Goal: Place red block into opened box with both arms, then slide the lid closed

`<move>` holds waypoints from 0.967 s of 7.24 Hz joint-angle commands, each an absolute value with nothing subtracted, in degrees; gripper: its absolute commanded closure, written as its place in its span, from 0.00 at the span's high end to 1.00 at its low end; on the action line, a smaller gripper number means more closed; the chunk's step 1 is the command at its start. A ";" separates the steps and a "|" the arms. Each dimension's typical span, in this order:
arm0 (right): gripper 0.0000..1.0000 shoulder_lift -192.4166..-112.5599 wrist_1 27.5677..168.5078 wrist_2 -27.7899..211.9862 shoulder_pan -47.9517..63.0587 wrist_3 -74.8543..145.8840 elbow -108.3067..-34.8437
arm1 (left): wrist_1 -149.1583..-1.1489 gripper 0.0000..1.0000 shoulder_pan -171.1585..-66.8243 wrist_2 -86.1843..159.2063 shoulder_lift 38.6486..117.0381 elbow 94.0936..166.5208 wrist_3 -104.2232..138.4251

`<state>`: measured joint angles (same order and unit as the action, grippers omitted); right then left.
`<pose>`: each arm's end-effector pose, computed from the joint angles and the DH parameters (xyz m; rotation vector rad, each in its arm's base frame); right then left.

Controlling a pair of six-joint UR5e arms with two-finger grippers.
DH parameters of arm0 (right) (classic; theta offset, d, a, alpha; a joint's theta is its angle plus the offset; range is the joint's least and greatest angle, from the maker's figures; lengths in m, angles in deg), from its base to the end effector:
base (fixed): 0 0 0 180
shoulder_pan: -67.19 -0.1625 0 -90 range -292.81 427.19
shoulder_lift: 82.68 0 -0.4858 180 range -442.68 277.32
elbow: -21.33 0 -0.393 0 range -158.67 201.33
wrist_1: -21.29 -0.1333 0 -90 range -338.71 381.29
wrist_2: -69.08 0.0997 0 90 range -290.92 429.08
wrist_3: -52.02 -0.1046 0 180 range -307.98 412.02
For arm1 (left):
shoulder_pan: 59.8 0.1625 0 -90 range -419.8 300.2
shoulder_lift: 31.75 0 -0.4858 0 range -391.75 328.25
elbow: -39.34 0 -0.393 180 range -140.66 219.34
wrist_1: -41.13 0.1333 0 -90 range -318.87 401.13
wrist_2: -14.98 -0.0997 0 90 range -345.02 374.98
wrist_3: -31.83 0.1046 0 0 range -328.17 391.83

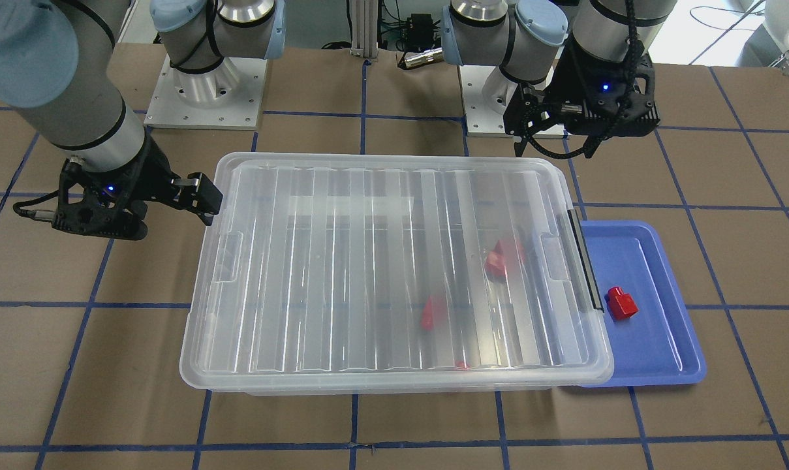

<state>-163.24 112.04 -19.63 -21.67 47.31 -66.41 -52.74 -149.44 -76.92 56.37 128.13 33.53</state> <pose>0.1245 -0.5595 0.4775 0.1611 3.1135 0.1761 -0.1268 -0.4756 0.5633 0.0367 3.1084 0.0221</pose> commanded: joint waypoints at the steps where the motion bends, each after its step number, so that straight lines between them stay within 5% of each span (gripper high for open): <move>1: 1.00 -161.70 112.43 -19.69 -21.67 47.44 -66.47 | -52.65 1.00 -149.44 -76.69 56.40 128.20 33.50; 7: 1.00 -157.21 114.62 -19.87 -21.23 49.38 -66.64 | -52.57 1.00 -149.44 -76.69 56.32 128.46 33.59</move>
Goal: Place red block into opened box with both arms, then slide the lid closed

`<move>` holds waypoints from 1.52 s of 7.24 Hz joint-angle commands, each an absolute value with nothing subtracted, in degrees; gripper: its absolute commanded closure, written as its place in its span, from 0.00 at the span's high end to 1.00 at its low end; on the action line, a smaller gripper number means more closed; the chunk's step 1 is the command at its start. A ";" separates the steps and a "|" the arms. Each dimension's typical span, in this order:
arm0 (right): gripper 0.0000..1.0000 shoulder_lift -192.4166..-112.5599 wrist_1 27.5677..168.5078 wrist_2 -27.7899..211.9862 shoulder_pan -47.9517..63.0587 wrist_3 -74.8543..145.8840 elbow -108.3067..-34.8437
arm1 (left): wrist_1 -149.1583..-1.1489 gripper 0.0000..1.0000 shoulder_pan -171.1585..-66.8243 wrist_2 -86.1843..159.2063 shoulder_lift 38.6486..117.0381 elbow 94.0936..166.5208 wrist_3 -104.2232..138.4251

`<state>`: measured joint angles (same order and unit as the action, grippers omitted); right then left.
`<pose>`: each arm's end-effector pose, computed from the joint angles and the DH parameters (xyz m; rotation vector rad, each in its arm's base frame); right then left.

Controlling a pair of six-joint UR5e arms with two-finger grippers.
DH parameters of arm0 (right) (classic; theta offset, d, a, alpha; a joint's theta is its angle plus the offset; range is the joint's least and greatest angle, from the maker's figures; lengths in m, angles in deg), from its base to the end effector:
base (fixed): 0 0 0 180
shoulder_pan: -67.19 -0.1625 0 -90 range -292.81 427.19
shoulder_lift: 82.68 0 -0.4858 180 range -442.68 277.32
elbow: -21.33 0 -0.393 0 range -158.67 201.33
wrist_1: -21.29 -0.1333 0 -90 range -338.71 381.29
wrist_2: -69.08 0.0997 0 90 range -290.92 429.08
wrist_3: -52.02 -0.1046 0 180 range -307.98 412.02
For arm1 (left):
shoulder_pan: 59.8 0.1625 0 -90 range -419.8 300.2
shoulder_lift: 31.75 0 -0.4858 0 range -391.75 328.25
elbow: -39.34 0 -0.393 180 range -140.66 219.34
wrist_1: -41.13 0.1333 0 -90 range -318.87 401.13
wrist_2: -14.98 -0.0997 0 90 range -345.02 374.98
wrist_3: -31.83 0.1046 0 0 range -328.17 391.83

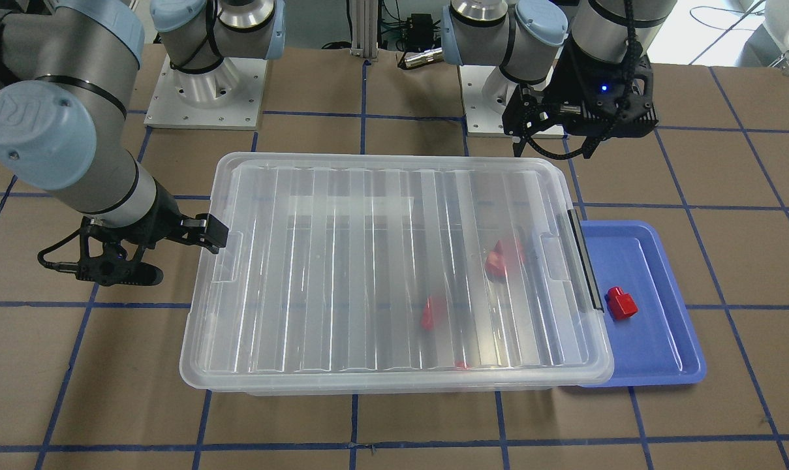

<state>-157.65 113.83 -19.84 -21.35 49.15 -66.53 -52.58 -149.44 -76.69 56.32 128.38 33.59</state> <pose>0.1202 -0.5916 0.4232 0.1202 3.1099 0.2822 -0.1273 -0.4751 0.5619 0.0384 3.1124 0.0231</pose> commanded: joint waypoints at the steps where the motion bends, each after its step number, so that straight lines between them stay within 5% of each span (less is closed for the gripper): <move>1: 1.00 -157.04 114.72 -19.78 -21.23 49.47 -66.65 | -52.57 1.00 -149.36 -76.69 56.23 128.55 33.68; 11: 1.00 -155.01 116.92 -22.51 -20.53 49.64 -66.38 | -52.48 1.00 -149.36 -76.52 56.14 128.63 33.77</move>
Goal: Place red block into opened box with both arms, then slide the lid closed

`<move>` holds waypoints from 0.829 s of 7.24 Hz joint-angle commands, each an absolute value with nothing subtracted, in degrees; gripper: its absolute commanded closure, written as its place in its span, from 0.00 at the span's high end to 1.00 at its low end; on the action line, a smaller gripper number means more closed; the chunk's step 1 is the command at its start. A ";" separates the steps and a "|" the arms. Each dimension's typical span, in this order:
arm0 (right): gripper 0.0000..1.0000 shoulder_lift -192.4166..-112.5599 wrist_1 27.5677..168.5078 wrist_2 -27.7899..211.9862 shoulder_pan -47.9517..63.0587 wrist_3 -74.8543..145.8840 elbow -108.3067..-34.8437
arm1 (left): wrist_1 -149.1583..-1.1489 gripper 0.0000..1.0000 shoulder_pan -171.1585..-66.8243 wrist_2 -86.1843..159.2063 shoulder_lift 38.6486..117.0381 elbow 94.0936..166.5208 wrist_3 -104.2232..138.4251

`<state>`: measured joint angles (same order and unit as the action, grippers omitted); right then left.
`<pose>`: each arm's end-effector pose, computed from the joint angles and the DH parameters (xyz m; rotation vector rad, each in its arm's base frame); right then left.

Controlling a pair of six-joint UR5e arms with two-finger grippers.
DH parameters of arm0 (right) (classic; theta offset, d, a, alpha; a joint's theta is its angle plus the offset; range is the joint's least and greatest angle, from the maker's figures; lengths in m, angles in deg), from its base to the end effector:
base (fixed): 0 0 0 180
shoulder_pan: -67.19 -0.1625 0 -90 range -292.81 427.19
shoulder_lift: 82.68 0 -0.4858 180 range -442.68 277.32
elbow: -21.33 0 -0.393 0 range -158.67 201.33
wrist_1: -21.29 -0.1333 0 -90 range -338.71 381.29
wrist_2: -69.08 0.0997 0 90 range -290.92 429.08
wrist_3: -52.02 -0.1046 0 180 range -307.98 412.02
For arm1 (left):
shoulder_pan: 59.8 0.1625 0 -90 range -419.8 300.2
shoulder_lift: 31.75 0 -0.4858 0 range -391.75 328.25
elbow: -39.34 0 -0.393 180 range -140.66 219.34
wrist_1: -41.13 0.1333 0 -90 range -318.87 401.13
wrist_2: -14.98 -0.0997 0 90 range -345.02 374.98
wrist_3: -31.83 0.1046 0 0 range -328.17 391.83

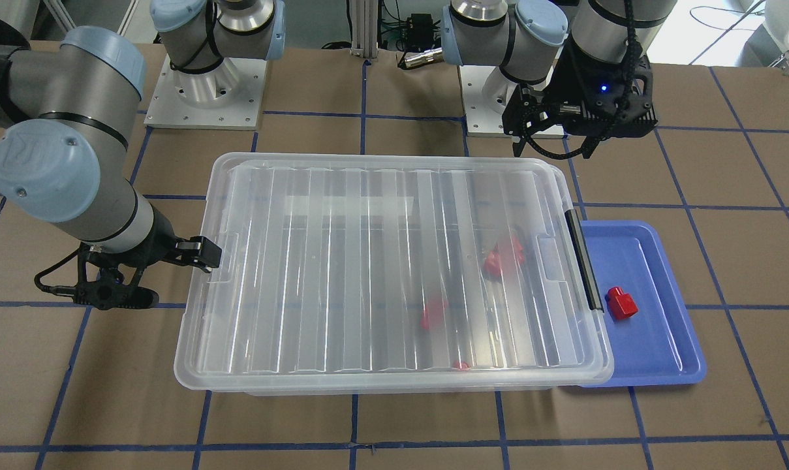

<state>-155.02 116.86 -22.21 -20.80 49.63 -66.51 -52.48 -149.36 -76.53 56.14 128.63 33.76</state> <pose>0.1096 -0.6105 0.4002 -0.1162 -3.1047 -0.2698 -0.1269 -0.4739 0.5614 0.0408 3.1152 0.0223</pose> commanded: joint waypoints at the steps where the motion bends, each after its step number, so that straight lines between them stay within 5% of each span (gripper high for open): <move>1: 1.00 -155.10 116.83 -22.51 -19.14 49.90 -66.38 | -52.48 1.00 -149.36 -76.52 56.05 128.72 33.77; 6: 1.00 -155.63 116.65 -23.12 -13.68 54.90 -66.21 | -52.48 1.00 -149.36 -76.52 56.05 128.72 33.85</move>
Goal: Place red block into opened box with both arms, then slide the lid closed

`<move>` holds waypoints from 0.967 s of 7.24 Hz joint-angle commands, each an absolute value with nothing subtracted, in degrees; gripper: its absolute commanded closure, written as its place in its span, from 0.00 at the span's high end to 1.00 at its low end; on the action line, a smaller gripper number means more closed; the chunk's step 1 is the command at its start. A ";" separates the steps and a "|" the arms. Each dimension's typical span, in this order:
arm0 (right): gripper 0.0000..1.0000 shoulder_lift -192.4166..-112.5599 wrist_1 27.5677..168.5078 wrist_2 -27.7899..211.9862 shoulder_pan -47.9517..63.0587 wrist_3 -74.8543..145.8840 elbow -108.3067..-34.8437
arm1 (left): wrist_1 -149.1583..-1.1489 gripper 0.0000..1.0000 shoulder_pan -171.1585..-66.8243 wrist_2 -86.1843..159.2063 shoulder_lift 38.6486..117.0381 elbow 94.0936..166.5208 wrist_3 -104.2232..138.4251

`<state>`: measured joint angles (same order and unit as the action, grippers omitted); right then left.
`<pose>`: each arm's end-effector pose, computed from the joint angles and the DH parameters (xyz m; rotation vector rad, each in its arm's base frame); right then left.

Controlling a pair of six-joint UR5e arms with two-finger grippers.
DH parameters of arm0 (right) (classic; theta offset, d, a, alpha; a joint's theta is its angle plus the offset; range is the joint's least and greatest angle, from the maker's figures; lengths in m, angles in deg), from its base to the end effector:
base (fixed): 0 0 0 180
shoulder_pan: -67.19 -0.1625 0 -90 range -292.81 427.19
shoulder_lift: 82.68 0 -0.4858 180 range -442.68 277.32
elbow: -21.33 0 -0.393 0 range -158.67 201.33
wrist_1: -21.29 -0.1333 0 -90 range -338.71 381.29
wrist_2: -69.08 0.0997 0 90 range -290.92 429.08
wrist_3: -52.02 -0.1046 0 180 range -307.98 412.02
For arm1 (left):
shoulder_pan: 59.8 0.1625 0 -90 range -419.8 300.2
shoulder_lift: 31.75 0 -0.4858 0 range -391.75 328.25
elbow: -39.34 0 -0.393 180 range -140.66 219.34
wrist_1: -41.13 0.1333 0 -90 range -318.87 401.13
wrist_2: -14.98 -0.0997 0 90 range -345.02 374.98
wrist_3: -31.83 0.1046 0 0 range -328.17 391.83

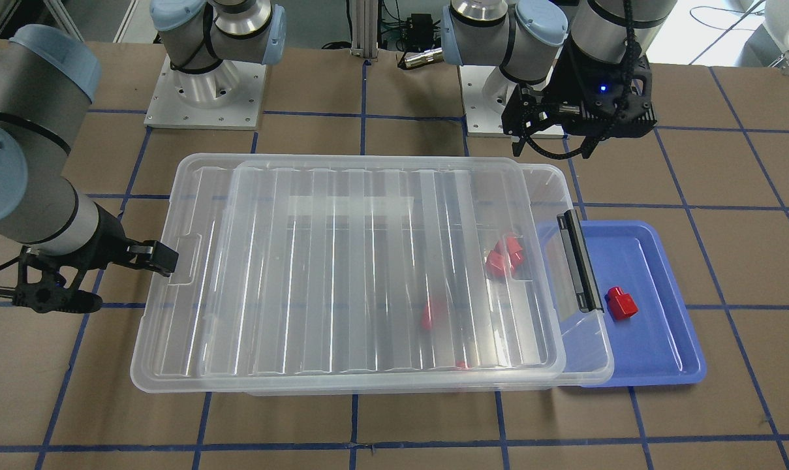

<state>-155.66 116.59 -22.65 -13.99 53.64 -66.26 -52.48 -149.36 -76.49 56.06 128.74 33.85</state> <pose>0.0360 -0.6168 0.4086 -0.1918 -3.1099 -0.2569 -0.1270 -0.4732 0.5611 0.0433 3.1159 0.0232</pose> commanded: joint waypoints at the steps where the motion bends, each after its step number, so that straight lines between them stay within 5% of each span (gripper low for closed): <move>1: 1.00 -155.63 116.91 -25.47 -13.50 57.44 -66.21 | -52.48 1.00 -149.36 -76.60 56.05 128.64 33.85; 7: 1.00 -155.72 116.91 -25.76 -6.83 67.12 -65.94 | -57.23 1.00 -145.07 -76.25 60.53 124.32 33.85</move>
